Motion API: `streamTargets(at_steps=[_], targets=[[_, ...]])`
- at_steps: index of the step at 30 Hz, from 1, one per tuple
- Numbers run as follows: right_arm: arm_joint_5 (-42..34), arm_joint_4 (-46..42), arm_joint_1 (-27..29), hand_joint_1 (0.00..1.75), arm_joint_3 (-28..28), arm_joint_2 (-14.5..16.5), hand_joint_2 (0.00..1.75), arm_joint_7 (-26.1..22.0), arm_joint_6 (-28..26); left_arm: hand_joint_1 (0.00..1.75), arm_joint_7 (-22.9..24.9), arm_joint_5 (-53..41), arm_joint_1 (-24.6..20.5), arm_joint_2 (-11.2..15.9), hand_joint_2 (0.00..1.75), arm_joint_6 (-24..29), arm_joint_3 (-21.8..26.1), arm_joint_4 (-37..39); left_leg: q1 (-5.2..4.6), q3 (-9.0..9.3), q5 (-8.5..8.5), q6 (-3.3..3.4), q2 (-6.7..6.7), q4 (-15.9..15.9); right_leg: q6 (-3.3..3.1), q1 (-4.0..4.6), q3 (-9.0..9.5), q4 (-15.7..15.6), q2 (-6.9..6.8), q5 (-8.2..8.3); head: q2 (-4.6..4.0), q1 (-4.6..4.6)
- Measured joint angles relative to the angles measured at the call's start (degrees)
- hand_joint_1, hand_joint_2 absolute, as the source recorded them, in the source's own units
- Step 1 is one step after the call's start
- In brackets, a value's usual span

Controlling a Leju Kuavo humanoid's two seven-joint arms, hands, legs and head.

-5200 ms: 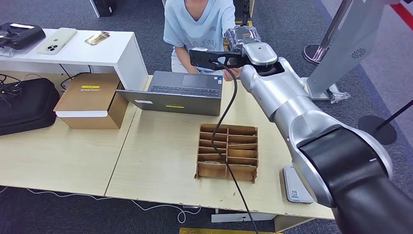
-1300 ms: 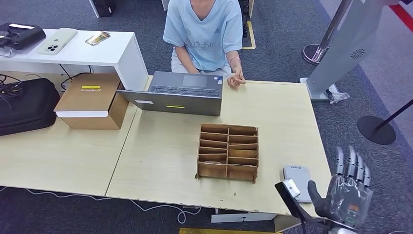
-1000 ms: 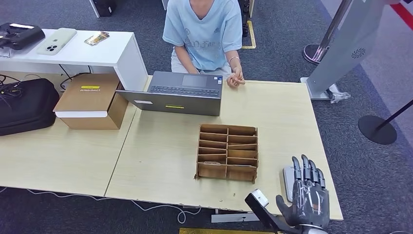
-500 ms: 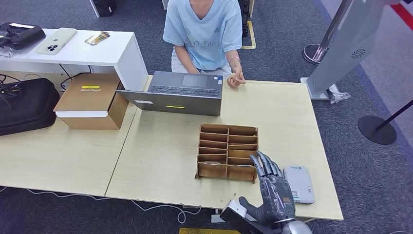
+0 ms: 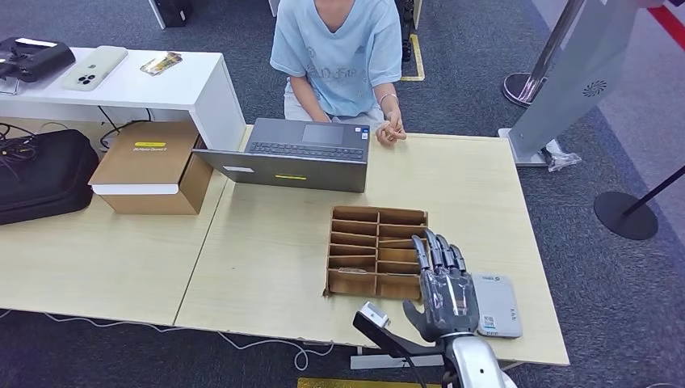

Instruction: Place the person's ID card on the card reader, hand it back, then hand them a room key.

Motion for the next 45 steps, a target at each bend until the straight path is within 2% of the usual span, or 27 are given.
streamTargets(at_steps=[11, 21, 32, 45], targets=[[2.11, 3.72, -2.96, 0.03, -1.89, 2.73, 1.75, 0.72, 1.59, 0.00, -0.07, 0.06, -0.04, 0.15, 0.00, -0.68, -0.71, 0.00, 0.00, -0.01, 0.00, 0.00, -0.01, 0.00, 0.00, 0.00, 0.00, 0.00, 0.00, 0.00, 0.00, 0.00], [2.22, 8.07, -7.20, 0.07, -2.72, 4.81, 1.75, -1.02, 2.21, 0.00, -0.51, 1.19, -0.08, 0.26, 0.00, -0.54, -0.70, 0.00, 0.00, 0.00, 0.01, 0.01, 0.00, 0.00, 0.00, 0.00, 0.00, 0.00, 0.00, 0.00, 0.00, 0.00], [0.71, 13.52, -10.42, 0.09, -3.49, 5.89, 1.75, -2.08, 2.23, 0.00, -0.51, 1.57, -0.17, 0.35, 0.00, 0.04, -0.70, 0.00, 0.00, -0.01, 0.01, 0.01, -0.01, 0.01, 0.00, 0.00, 0.00, 0.00, -0.01, 0.00, 0.00, 0.01], [0.81, 11.85, -6.91, 0.07, -5.07, 6.02, 1.75, -1.78, 1.66, 0.00, -0.51, 1.29, -0.15, 0.35, 0.00, 0.02, -0.70, 0.00, 0.00, -0.02, 0.01, 0.01, -0.01, 0.01, 0.00, 0.00, -0.02, -0.01, 0.00, 0.00, 0.00, 0.00]])
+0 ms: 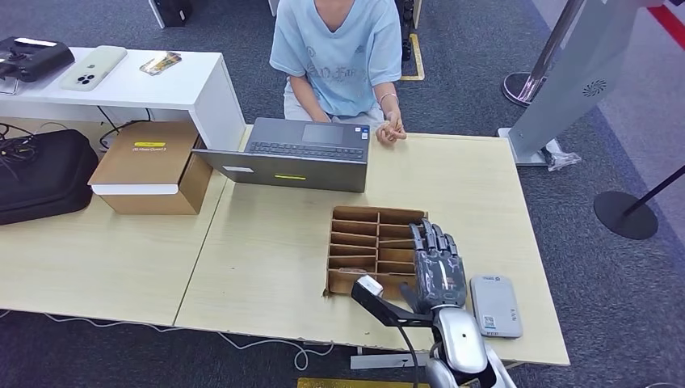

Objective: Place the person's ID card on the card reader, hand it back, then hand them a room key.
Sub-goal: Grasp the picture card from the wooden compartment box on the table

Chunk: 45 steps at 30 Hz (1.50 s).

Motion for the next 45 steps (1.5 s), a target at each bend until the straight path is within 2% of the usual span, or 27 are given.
streamTargets(at_steps=[10, 18, 22, 27, 31, 37, 42, 45], targets=[[0.08, -5.42, 5.24, 0.07, -1.78, -0.99, 1.75, 0.30, -1.05, 0.00, 0.00, -0.25, 0.07, 0.02, 0.00, 0.10, 0.00, 0.00, 0.00, 0.00, 0.00, 0.00, 0.00, 0.00, 0.00, 0.00, 0.00, -0.01, -0.01, 0.00, 0.00, 0.01], [-1.13, -6.51, 6.51, 0.11, -1.90, -2.20, 1.75, -0.27, -1.38, 0.00, 0.00, -0.57, 0.06, 0.01, 0.00, 0.11, 0.00, 0.00, 0.00, 0.00, 0.00, 0.01, 0.00, 0.00, 0.00, 0.00, 0.00, 0.00, 0.00, 0.00, 0.00, 0.00], [-1.18, -6.39, 6.44, 0.20, -1.76, -2.29, 1.75, -0.48, -1.38, 0.00, 0.00, -0.61, 0.06, -0.02, 0.00, 0.11, 0.00, 0.00, 0.00, 0.00, 0.00, 0.00, 0.00, 0.00, 0.00, 0.00, 0.00, 0.00, -0.01, 0.00, 0.00, 0.00], [-1.16, -6.39, 6.42, 0.23, -1.56, -2.29, 1.75, -0.46, -1.37, 0.00, 0.00, -0.89, 0.03, -0.04, 0.00, 0.02, -0.01, 0.00, 0.00, 0.00, 0.00, 0.00, 0.00, 0.00, 0.00, 0.00, 0.00, 0.00, -0.01, 0.00, 0.00, 0.00], [-0.94, -6.40, 6.42, 0.46, -1.37, -2.29, 1.75, 0.01, -1.26, 0.00, 0.00, -1.18, 0.00, -0.04, 0.00, -0.14, -0.05, 0.00, 0.00, -0.01, 0.00, 0.00, 0.00, 0.00, 0.00, 0.00, 0.00, 0.00, -0.01, 0.00, 0.00, 0.00], [-0.82, -6.44, 6.43, 0.46, -1.32, -2.29, 1.75, 0.27, -1.19, 0.00, 0.00, -1.28, 0.00, -0.04, 0.00, -0.27, -0.10, 0.00, 0.00, -0.01, 0.00, 0.00, 0.00, 0.00, 0.00, 0.00, 0.00, 0.00, -0.01, 0.00, 0.00, 0.00], [-0.36, -7.13, 6.65, 0.56, -1.32, -2.26, 1.75, 0.78, -0.32, 0.00, 0.00, -1.50, -0.01, -0.09, 0.00, -0.59, -0.46, 0.00, 0.00, 0.00, 0.00, 0.00, 0.00, 0.00, 0.00, 0.00, 0.00, 0.00, -0.01, 0.00, -0.01, 0.00], [0.02, -7.24, 6.72, 0.55, -1.32, -2.24, 1.75, 0.78, 0.02, 0.00, 0.00, -1.62, -0.02, -0.11, 0.00, -0.80, -0.50, 0.00, 0.00, 0.00, 0.00, 0.00, 0.00, 0.00, 0.00, 0.00, 0.00, 0.00, 0.00, 0.00, 0.00, 0.00]])
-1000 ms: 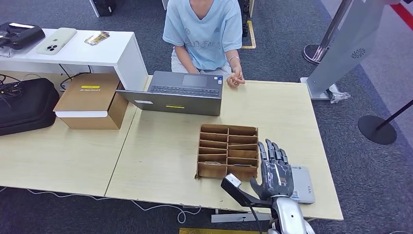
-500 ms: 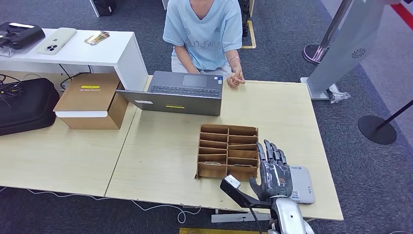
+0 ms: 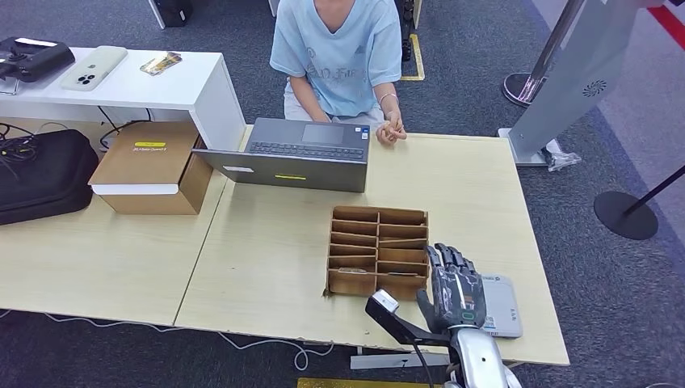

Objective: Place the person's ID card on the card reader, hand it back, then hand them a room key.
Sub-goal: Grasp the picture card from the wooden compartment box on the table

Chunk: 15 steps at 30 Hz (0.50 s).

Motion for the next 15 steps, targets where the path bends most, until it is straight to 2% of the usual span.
streamTargets(at_steps=[9, 15], targets=[[0.21, 0.84, -0.22, 0.58, 0.00, 0.58, 1.75, -0.87, 0.80, 0.00, 0.15, -0.55, -0.03, -0.01, 0.00, -0.20, -0.51, 0.00, 0.00, -0.01, 0.00, 0.00, 0.00, 0.00, 0.00, 0.00, 0.00, 0.00, 0.00, 0.00, 0.00, 0.01], [0.65, 2.93, -2.31, 0.55, 0.02, 1.44, 1.75, -2.06, 1.54, 0.00, 0.17, -0.58, -0.06, -0.03, 0.00, -0.23, -0.91, 0.00, 0.00, -0.01, 0.00, 0.00, 0.00, 0.00, 0.00, 0.00, 0.00, 0.00, 0.00, 0.00, 0.00, 0.00]])
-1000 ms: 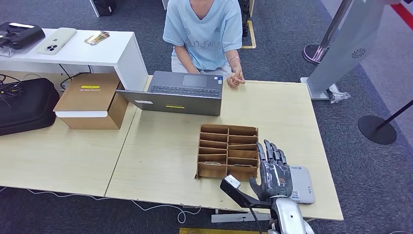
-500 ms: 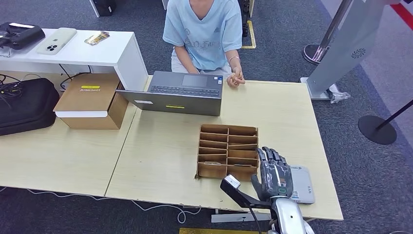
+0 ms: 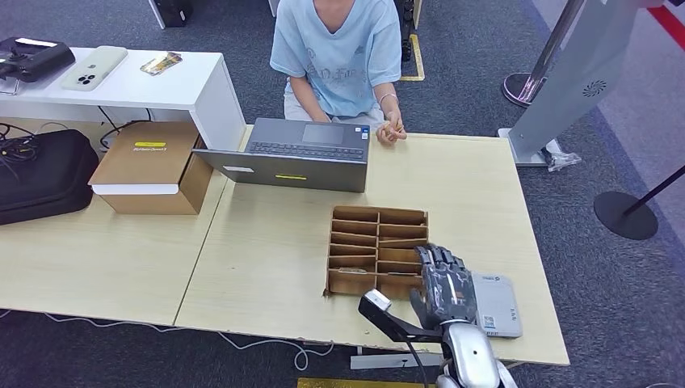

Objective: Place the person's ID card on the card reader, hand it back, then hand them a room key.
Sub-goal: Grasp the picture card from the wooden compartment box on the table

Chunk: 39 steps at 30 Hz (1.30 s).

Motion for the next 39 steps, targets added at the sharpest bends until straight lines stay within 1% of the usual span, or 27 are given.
streamTargets(at_steps=[2, 6, 13, 17, 26, 34, 39], targets=[[0.25, 1.06, -1.13, 0.57, 0.03, 0.26, 1.75, -0.27, 0.18, 0.00, 0.00, 0.02, -0.01, -0.03, 0.00, -0.02, -0.01, 0.00, 0.00, 0.00, 0.00, 0.00, 0.00, 0.00, 0.00, 0.00, 0.00, 0.00, 0.00, 0.00, 0.00, 0.01], [0.39, 3.41, -3.38, 0.50, 0.15, 0.77, 1.75, -0.72, 0.36, 0.00, 0.00, 0.13, -0.04, -0.15, 0.00, -0.06, -0.01, 0.00, 0.00, 0.00, 0.01, 0.00, 0.00, 0.00, 0.00, 0.00, 0.01, 0.00, 0.00, 0.00, 0.00, 0.01], [0.55, 6.63, -6.70, 0.59, 0.54, 1.78, 1.75, -1.45, 0.50, 0.00, 0.00, 1.75, -0.13, -0.22, 0.00, -0.99, -0.01, 0.00, 0.00, 0.00, 0.00, 0.00, -0.01, 0.00, 0.00, 0.00, 0.00, 0.00, 0.00, 0.00, 0.00, 0.00], [0.58, 7.77, -7.65, 0.56, 0.63, 2.20, 1.75, -1.61, 0.47, 0.00, 0.00, 2.11, -0.16, -0.21, 0.00, -1.05, -0.01, 0.00, 0.00, 0.00, 0.00, 0.00, 0.00, 0.00, 0.00, 0.00, 0.00, 0.00, 0.00, 0.00, 0.00, 0.00], [1.52, 8.10, -7.67, 0.53, 0.61, 2.70, 1.75, -1.35, 0.38, 0.00, 0.00, 2.15, -0.17, -0.20, 0.00, -1.09, -0.01, 0.00, 0.00, 0.01, 0.00, 0.00, -0.01, 0.01, 0.00, 0.00, 0.00, 0.00, 0.00, 0.00, 0.00, 0.00], [1.80, 7.59, -5.96, 0.51, 0.52, 2.70, 1.75, -1.63, -0.34, 0.00, 0.00, 2.21, -0.17, -0.17, 0.00, -0.97, -0.01, 0.00, 0.00, 0.01, 0.00, 0.00, -0.01, 0.01, 0.00, 0.00, -0.01, 0.00, 0.00, 0.00, 0.00, 0.00], [1.80, 6.90, -4.89, 0.55, 0.41, 2.70, 1.75, -1.67, -0.90, 0.00, 0.00, 2.09, -0.17, -0.17, 0.00, -0.94, -0.01, 0.00, 0.00, 0.01, 0.00, 0.00, 0.00, 0.01, 0.00, 0.00, -0.01, 0.00, 0.00, 0.00, 0.00, 0.00]])
